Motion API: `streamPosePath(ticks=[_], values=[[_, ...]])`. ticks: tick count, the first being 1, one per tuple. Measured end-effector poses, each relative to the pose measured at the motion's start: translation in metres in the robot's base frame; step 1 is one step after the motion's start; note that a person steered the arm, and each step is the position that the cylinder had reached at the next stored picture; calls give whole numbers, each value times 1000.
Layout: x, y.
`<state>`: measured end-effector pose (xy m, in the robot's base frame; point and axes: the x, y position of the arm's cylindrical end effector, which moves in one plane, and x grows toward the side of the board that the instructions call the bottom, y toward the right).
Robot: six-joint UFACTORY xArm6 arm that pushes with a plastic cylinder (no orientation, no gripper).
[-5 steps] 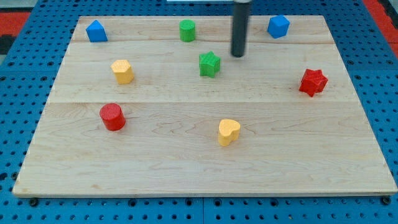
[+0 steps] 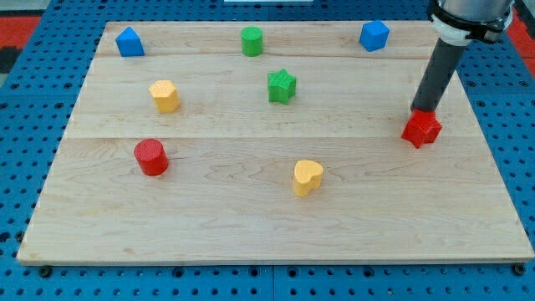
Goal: Place red star to the left of yellow hexagon
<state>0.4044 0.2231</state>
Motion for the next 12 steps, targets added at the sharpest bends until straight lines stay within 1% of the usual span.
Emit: streamPosePath(ticks=[1, 2, 3, 4, 5, 6, 7, 8, 9, 10, 11, 12], values=[[14, 25], [51, 28], [81, -69], [56, -44], [82, 13], [73, 72], [28, 80], [67, -27], [35, -60], [77, -19], [87, 15], [27, 31]])
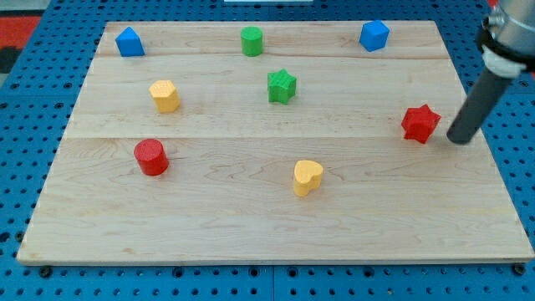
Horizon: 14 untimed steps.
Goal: Place red star to the left of yellow hexagon
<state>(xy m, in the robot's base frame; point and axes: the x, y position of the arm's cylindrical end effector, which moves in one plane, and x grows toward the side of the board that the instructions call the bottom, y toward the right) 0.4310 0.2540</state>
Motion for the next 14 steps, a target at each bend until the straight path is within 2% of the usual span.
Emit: streamPosePath(ticks=[1, 2, 3, 4, 5, 6, 7, 8, 9, 10, 12, 13, 14], values=[[3, -62], [-6, -167], [-22, -226], [-67, -232], [-25, -253], [-4, -253], [13, -311], [12, -401], [6, -378], [-29, -335], [6, -434], [-7, -476], [-25, -475]])
